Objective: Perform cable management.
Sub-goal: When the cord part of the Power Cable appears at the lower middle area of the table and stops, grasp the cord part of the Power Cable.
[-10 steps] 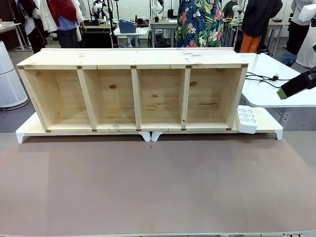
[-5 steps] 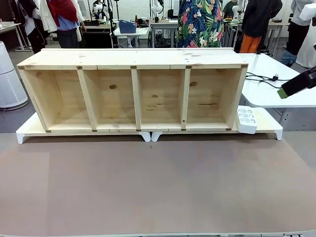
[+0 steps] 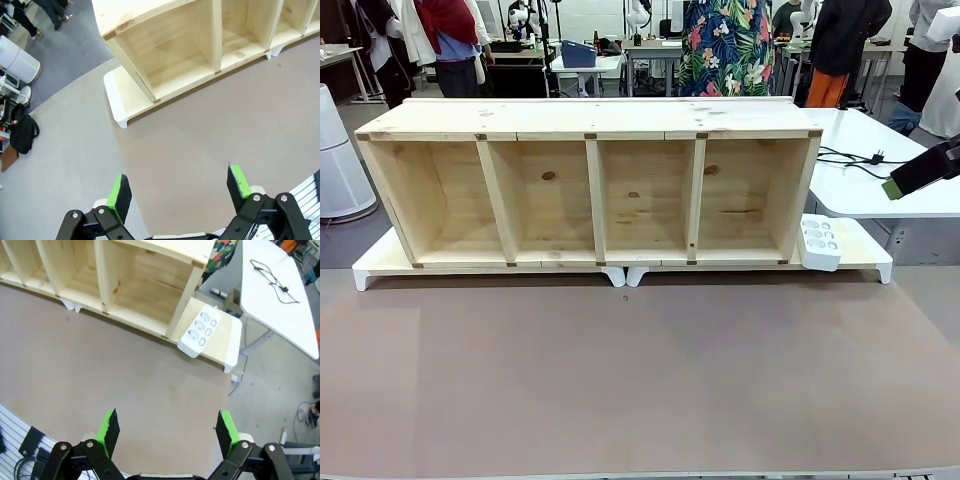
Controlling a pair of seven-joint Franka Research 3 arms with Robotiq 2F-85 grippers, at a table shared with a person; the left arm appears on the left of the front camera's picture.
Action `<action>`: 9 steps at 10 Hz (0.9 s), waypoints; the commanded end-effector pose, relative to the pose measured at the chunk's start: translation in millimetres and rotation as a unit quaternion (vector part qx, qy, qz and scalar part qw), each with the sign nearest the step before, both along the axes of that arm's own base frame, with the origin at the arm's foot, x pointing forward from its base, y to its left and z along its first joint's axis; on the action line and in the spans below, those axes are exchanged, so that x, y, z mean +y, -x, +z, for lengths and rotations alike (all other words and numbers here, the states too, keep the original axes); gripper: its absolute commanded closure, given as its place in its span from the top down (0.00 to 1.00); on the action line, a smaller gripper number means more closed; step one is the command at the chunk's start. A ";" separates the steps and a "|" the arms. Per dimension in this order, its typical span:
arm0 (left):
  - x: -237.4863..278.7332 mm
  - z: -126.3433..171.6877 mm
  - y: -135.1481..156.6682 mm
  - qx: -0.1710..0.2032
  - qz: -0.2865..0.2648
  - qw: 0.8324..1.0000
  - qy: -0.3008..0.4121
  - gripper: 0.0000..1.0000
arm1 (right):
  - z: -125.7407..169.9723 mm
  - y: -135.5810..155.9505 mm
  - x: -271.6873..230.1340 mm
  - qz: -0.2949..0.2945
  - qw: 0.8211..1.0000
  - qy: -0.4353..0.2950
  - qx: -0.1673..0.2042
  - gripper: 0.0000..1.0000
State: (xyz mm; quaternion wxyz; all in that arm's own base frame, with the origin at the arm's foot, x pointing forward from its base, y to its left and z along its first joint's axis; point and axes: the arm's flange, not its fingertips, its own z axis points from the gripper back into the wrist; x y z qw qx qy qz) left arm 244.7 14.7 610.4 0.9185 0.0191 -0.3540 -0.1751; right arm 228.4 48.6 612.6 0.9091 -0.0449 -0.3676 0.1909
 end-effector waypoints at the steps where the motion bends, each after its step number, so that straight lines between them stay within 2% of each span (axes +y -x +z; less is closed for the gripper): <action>1: -1.2 -0.2 0.4 0.002 0.000 1.000 -0.002 1.00 | 0.6 -1.3 -0.1 -0.002 1.000 -0.003 -0.004 1.00; 9: -1.2 -0.2 0.4 0.002 0.000 1.000 -0.002 1.00 | 0.6 -1.3 -0.1 -0.002 1.000 -0.003 -0.004 1.00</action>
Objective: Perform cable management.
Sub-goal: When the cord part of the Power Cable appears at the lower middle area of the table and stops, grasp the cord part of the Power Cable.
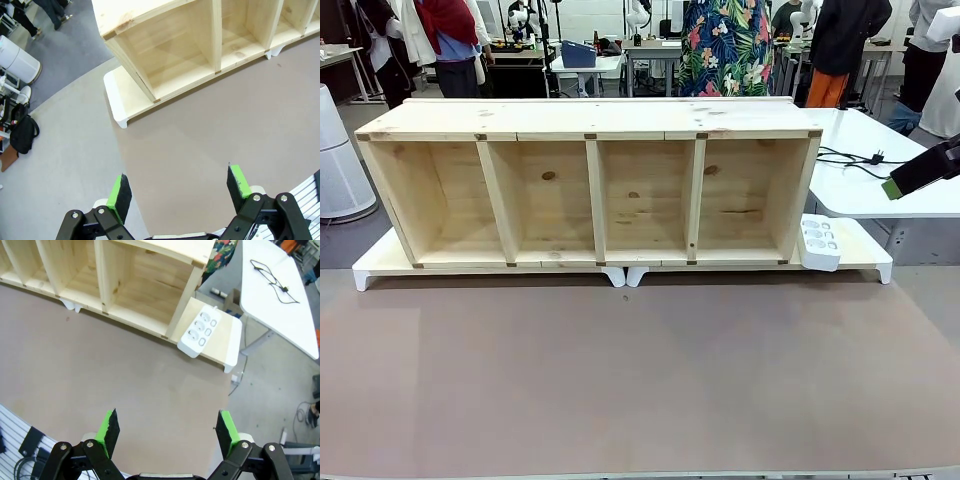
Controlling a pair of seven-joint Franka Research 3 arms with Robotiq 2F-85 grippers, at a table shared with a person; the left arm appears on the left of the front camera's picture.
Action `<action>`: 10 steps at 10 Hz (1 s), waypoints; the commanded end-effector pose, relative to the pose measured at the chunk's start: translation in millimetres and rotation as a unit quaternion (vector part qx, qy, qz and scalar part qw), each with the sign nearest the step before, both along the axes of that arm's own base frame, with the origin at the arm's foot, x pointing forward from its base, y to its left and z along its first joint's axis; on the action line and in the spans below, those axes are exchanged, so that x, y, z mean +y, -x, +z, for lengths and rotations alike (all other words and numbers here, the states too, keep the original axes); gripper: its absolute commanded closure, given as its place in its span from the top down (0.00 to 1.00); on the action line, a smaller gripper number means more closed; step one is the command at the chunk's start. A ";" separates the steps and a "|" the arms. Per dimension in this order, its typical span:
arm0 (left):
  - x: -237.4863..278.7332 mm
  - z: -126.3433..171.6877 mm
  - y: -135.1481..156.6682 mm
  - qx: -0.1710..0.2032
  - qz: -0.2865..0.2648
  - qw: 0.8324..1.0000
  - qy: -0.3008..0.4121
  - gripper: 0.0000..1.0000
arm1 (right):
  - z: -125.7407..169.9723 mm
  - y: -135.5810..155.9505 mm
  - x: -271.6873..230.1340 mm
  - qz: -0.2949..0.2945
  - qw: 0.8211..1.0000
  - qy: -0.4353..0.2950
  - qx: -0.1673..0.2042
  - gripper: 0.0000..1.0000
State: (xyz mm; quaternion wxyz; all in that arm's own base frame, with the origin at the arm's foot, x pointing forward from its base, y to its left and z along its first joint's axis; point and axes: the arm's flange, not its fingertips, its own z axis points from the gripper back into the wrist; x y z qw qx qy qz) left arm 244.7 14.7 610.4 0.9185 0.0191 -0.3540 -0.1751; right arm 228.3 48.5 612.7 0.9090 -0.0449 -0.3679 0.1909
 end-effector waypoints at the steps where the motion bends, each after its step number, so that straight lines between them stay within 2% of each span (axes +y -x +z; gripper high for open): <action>1: -1.2 -0.2 0.4 0.002 0.000 1.000 -0.002 1.00 | 0.5 -1.4 -0.1 -0.002 1.000 -0.003 -0.003 1.00; 10: -1.2 -0.2 0.4 0.002 0.000 1.000 -0.002 1.00 | 0.5 -1.4 -0.1 -0.002 1.000 -0.003 -0.003 1.00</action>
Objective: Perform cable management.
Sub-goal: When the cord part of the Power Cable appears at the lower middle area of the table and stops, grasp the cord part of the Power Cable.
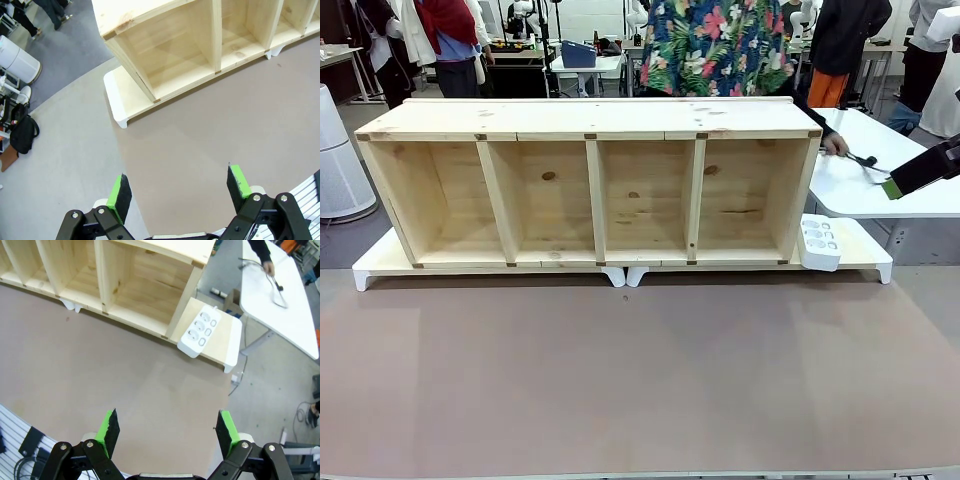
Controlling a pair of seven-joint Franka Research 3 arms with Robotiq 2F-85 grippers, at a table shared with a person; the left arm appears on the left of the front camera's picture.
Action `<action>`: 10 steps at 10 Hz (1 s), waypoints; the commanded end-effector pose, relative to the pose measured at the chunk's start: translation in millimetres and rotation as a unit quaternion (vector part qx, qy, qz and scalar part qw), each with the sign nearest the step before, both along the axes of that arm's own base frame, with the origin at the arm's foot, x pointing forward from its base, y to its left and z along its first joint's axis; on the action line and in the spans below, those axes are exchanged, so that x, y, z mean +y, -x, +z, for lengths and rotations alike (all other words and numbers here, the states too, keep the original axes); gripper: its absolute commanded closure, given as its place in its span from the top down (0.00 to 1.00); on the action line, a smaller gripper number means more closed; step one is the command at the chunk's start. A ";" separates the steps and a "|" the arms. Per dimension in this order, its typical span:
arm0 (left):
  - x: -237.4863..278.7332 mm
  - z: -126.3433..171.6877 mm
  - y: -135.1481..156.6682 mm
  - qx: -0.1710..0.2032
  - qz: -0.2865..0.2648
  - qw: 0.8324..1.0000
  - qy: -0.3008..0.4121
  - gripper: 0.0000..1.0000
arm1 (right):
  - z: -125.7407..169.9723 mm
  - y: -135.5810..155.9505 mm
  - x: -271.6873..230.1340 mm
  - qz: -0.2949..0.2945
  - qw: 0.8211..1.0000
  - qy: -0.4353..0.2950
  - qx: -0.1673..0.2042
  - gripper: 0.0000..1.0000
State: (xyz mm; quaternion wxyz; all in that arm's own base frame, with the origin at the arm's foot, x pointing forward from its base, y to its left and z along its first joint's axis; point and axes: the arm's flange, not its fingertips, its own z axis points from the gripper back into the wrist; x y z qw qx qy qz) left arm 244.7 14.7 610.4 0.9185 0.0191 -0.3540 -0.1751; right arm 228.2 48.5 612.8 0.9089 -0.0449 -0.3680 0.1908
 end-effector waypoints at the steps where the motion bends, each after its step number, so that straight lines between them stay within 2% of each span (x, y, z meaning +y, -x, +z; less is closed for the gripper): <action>1: -1.2 -0.2 0.4 0.002 0.000 1.000 -0.002 1.00 | 0.4 -1.5 -0.1 -0.002 1.000 -0.003 -0.003 1.00; 10: -1.2 -0.2 0.4 0.002 0.000 1.000 -0.002 1.00 | 0.4 -1.5 -0.1 -0.002 1.000 -0.003 -0.003 1.00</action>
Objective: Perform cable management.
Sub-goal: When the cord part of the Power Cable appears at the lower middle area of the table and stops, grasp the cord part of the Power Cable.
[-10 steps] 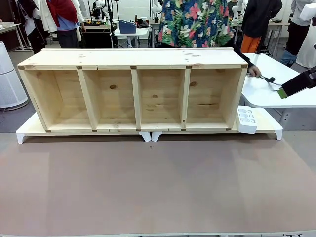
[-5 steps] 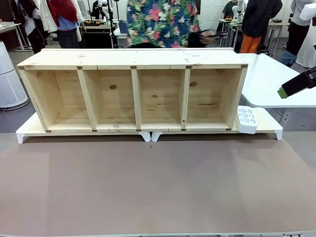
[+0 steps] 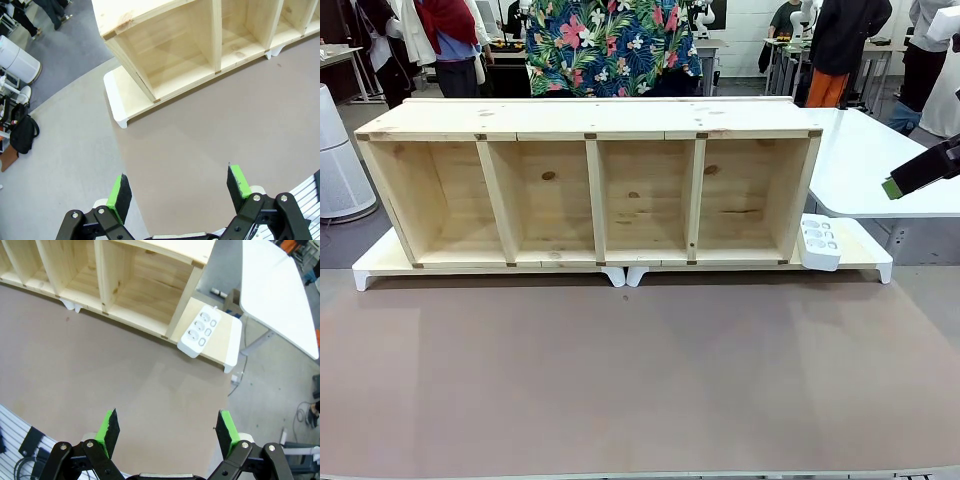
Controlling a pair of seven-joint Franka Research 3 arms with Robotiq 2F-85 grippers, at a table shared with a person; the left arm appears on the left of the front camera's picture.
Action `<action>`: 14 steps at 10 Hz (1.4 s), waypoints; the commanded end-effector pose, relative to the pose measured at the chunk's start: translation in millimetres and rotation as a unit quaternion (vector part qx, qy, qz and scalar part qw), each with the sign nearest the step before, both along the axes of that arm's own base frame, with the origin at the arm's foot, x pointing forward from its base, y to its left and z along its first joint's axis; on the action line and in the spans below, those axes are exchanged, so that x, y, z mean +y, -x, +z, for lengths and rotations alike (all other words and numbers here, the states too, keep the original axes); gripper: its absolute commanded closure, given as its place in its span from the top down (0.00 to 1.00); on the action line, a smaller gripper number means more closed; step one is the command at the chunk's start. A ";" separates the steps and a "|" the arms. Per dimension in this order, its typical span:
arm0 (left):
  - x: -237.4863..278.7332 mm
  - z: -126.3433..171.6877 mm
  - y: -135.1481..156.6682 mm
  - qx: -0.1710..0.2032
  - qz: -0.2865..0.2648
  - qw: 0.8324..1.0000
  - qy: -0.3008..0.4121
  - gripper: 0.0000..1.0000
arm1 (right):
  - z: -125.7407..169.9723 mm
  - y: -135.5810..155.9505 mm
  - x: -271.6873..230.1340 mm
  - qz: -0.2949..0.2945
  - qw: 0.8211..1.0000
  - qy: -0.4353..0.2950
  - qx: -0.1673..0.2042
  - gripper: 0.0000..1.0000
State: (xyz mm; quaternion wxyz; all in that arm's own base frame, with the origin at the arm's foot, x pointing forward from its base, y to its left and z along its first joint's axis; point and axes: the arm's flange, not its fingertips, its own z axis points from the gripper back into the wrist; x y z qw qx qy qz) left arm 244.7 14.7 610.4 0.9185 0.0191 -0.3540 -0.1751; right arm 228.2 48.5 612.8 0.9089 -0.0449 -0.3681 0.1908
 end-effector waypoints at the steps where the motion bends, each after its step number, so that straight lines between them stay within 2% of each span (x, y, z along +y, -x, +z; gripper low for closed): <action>1: -1.2 -0.2 0.4 0.002 0.000 1.000 -0.002 1.00 | 0.4 -1.5 -0.1 -0.002 1.000 -0.003 -0.003 1.00; 14: -1.2 -0.2 0.4 0.002 0.000 1.000 -0.002 1.00 | 0.4 -1.5 -0.1 -0.002 1.000 -0.003 -0.003 1.00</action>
